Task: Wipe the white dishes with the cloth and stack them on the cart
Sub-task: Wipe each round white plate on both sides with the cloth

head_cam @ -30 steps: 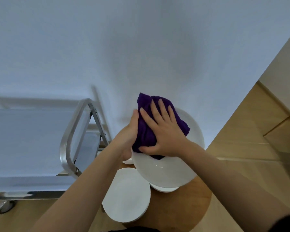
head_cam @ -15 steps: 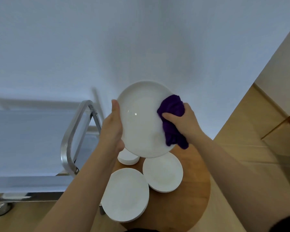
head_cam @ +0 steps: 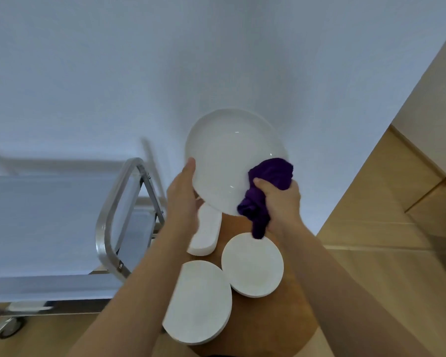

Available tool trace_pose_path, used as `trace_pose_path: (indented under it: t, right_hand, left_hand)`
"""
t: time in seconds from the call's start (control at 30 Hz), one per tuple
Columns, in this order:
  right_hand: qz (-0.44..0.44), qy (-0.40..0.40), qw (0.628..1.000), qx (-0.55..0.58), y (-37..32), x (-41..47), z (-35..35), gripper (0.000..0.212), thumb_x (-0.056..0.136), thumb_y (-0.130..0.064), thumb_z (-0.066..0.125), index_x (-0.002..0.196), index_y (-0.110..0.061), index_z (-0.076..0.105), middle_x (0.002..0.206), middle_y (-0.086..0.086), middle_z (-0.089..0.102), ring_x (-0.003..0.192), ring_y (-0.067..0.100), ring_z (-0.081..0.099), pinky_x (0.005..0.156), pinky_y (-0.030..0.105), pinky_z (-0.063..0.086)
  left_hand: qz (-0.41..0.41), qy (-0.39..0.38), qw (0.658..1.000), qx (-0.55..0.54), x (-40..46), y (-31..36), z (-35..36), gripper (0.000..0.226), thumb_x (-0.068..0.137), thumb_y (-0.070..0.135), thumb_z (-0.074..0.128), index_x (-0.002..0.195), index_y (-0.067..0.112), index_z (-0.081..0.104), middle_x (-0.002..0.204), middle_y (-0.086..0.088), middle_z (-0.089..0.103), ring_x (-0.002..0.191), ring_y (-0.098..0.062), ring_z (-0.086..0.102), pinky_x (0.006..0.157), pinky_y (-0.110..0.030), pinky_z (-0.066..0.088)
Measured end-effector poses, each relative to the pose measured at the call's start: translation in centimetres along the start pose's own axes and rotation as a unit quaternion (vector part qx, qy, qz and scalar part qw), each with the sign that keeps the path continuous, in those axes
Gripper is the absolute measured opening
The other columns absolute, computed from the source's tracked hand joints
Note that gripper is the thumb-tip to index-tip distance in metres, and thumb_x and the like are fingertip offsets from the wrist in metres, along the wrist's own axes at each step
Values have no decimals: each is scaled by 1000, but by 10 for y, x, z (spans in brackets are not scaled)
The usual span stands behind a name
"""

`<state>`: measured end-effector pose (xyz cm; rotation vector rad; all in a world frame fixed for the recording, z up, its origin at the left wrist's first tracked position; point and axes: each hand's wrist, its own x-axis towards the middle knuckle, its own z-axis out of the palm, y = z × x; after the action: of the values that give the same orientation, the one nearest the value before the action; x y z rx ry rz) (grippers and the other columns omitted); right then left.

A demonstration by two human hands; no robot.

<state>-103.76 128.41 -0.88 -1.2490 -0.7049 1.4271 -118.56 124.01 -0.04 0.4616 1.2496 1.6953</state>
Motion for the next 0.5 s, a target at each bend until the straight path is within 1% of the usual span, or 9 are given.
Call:
trace_pose_path:
  t: [0.07, 0.13, 0.2, 0.23, 0.3, 0.33, 0.4, 0.47, 0.5]
  right_hand:
    - [-67, -49, 987, -138, -18, 7, -17, 56, 72, -12, 78, 120, -15, 48, 100, -1, 60, 83, 14, 62, 54, 20, 50]
    - [-105, -110, 957, -249, -29, 11, -23, 59, 71, -15, 79, 120, -19, 47, 102, -5, 58, 89, 13, 60, 60, 21, 50]
    - [-124, -129, 944, -278, -32, 13, -23, 59, 71, -17, 79, 120, -21, 47, 104, -6, 57, 91, 13, 58, 67, 24, 52]
    - [-139, -118, 944, -276, -31, 13, -22, 59, 71, -18, 79, 120, -21, 47, 104, -7, 57, 92, 11, 58, 69, 24, 52]
    - [-158, -80, 953, -247, -26, 13, -20, 58, 71, -20, 79, 119, -22, 46, 104, -8, 56, 91, 10, 57, 72, 25, 51]
    - [-151, -63, 961, -222, -21, 12, -19, 56, 72, -21, 79, 117, -23, 46, 102, -9, 56, 91, 10, 58, 71, 25, 51]
    - [-107, -37, 981, -154, -9, 9, -15, 54, 72, -21, 79, 115, -24, 45, 100, -8, 57, 89, 11, 59, 70, 26, 52]
    - [-59, -2, 995, -77, 8, 2, -6, 55, 72, -20, 79, 115, -23, 44, 100, -4, 59, 87, 14, 60, 71, 31, 54]
    - [-41, 21, 998, -43, 17, -1, 1, 55, 72, -20, 79, 114, -23, 44, 100, -3, 59, 86, 14, 61, 71, 32, 54]
  left_hand:
    - [-22, -58, 997, 50, 14, 19, -17, 23, 93, 39, 54, 106, 23, 63, 100, -2, 73, 96, -22, 68, 74, -34, 56]
    - [-71, -106, 990, 67, 20, 31, -22, 25, 94, 35, 54, 110, 19, 64, 94, -3, 74, 87, -21, 71, 71, -35, 57]
    - [-89, -72, 991, 64, 19, 27, -19, 25, 94, 33, 55, 110, 15, 64, 90, -4, 74, 83, -22, 71, 73, -38, 56]
    - [-87, -56, 994, 38, 17, 21, -17, 25, 95, 34, 54, 109, 16, 64, 95, -5, 74, 88, -25, 70, 79, -42, 55]
    - [-86, -43, 995, -23, 14, 9, -13, 27, 94, 36, 54, 112, 19, 63, 113, -9, 69, 105, -31, 64, 94, -51, 49]
    - [-84, -29, 995, -46, 12, 7, -11, 26, 93, 37, 55, 112, 21, 64, 116, -10, 68, 108, -32, 63, 95, -52, 48]
    - [-78, 14, 993, -88, 11, 5, -5, 23, 91, 38, 59, 107, 23, 66, 108, -6, 72, 103, -30, 66, 87, -48, 53]
    - [-81, 55, 988, -118, 8, 0, 6, 22, 89, 41, 61, 103, 24, 66, 93, -1, 75, 90, -25, 71, 72, -40, 58]
    - [-81, 70, 986, -126, 5, -4, 14, 22, 88, 44, 62, 100, 26, 66, 88, 1, 76, 84, -24, 72, 68, -38, 58]
